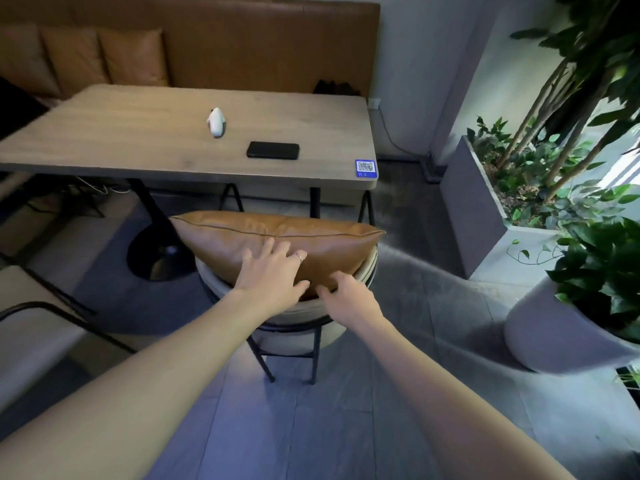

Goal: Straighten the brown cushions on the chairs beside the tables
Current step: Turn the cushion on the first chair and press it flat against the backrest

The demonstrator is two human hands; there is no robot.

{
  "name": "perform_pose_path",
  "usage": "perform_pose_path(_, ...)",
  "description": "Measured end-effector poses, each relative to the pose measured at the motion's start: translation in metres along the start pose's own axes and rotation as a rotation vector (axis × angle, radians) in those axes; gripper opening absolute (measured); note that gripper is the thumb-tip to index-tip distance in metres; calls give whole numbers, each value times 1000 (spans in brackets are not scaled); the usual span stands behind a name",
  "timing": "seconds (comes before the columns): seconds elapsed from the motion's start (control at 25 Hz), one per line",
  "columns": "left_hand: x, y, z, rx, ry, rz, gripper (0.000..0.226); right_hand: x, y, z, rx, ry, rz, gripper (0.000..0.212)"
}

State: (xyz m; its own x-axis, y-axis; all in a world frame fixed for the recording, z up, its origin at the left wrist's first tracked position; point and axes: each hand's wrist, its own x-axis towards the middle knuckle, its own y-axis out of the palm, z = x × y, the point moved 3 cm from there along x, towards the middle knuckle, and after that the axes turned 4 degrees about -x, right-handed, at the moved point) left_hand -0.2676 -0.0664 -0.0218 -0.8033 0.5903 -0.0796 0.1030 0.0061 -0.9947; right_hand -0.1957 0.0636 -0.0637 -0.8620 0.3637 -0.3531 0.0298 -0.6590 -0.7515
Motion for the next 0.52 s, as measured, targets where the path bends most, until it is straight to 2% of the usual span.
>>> perform_pose_path(0.2,-71,-60,58,-43,-96,-63,53,-59,-4,88,-141,-199,-60,40)
perform_pose_path(0.52,-287,-142,197,-90,-298,-329,53,-206,69,250,-280,-519,-219,46)
